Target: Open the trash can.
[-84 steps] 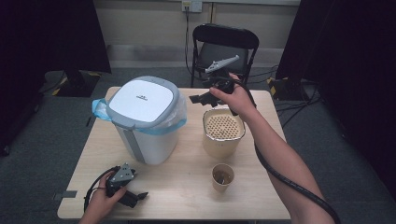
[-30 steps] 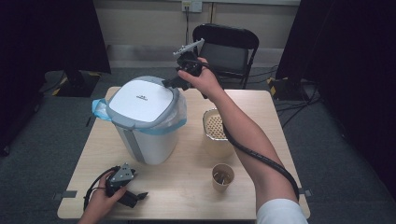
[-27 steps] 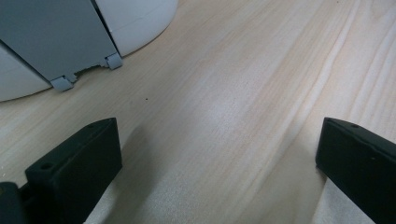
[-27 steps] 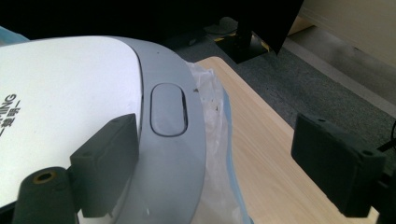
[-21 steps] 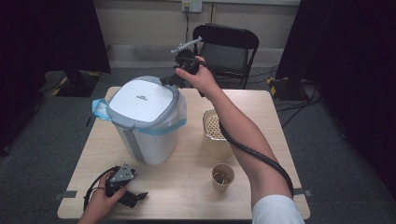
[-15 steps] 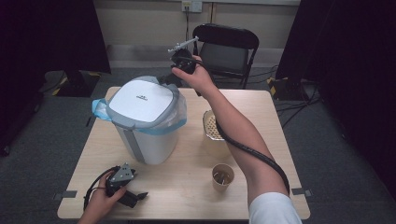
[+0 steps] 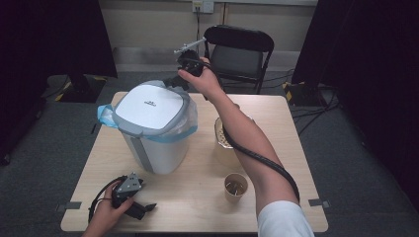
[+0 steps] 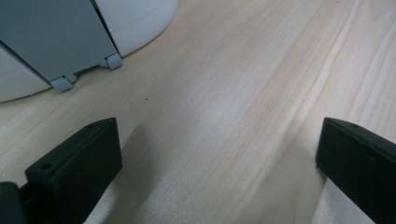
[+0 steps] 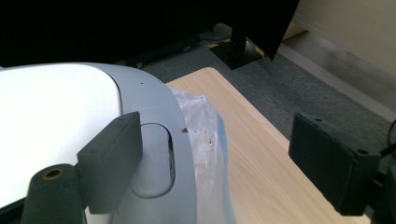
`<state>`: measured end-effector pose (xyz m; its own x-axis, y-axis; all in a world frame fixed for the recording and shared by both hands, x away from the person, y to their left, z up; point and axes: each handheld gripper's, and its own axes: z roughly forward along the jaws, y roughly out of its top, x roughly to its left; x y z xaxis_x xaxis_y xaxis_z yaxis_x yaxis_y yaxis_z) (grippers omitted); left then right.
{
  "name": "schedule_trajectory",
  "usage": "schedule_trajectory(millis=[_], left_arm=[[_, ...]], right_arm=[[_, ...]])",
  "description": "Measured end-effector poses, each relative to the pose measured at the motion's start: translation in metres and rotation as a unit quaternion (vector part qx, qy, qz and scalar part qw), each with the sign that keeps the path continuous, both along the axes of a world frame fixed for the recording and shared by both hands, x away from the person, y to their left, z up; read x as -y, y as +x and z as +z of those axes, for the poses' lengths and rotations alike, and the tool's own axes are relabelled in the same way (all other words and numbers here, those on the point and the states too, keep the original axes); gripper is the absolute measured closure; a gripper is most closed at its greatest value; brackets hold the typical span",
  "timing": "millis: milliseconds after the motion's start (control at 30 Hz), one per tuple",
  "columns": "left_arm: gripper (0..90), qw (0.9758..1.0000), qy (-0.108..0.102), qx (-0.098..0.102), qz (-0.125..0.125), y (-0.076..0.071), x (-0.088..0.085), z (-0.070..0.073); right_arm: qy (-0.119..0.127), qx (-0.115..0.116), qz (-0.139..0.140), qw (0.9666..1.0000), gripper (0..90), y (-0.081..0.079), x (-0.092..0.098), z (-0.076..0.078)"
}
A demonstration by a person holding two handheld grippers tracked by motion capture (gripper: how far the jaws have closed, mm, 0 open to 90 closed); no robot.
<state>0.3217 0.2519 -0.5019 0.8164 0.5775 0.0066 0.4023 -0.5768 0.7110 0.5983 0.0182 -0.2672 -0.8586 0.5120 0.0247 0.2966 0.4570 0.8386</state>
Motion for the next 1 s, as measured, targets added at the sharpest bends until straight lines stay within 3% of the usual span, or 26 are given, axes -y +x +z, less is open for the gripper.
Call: schedule_trajectory(millis=[300, 567, 733, 767, 867, 967, 1000], left_arm=[[0.0, 1.0, 0.0, 0.0, 0.0, 0.0, 0.0, 0.0], [0.0, 1.0, 0.0, 0.0, 0.0, 0.0, 0.0, 0.0], [0.0, 1.0, 0.0, 0.0, 0.0, 0.0, 0.0, 0.0], [0.0, 1.0, 0.0, 0.0, 0.0, 0.0, 0.0, 0.0], [0.0, 1.0, 0.0, 0.0, 0.0, 0.0, 0.0, 0.0], [0.0, 1.0, -0.001, -0.001, -0.001, 0.0, 0.0, 0.0], [0.0, 1.0, -0.001, -0.001, -0.001, 0.0, 0.0, 0.0]], right_arm=[[0.035, -0.014, -0.007, 0.9993, 17.5, 0.001, 0.008, -0.009], [0.022, -0.005, -0.009, 0.9997, 17.8, -0.001, 0.009, -0.007], [0.016, 0.012, -0.002, 0.9998, 17.0, -0.007, 0.015, -0.003], [0.034, 0.014, -0.007, 0.9993, 15.5, -0.01, 0.022, 0.0], [0.044, 0.017, -0.013, 0.9988, 14.8, -0.013, 0.033, 0.004], [0.058, 0.004, -0.021, 0.9981, 14.5, -0.02, 0.058, 0.006], [0.058, 0.004, -0.021, 0.9981, 14.5, -0.02, 0.058, 0.006]])
